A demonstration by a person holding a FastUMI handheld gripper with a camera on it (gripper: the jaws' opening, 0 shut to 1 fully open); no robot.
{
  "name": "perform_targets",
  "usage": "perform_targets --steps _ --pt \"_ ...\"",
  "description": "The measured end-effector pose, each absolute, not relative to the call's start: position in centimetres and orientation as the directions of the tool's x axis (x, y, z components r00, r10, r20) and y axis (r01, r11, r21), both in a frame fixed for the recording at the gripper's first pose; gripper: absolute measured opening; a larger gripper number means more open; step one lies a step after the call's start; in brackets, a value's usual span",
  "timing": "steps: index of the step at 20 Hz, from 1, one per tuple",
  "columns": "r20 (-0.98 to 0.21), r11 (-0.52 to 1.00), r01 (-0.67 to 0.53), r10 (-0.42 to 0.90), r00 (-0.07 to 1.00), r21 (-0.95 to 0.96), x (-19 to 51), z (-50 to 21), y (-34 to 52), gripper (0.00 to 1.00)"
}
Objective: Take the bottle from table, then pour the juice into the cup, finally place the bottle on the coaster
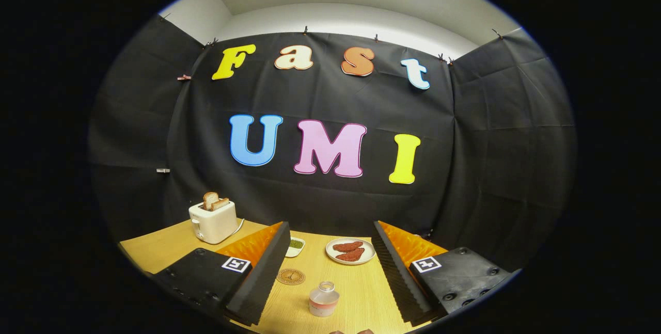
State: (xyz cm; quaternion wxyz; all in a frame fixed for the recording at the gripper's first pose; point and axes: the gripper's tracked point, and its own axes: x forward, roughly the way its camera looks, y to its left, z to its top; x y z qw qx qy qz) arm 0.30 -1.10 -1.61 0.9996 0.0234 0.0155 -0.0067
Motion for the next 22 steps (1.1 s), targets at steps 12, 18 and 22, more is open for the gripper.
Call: perform_targets --steps 12,18,22 --pt "-0.082 0.997 -0.016 0.023 0.996 0.078 0.6 -6.0 -2.1 0.97" --pt "-0.101 0.993 -0.084 0.092 0.991 0.082 1.6 -9.3 -1.5 0.97" --pt "-0.116 0.986 -0.129 0.141 0.983 0.11 2.2 -12.2 -0.7 0.97"
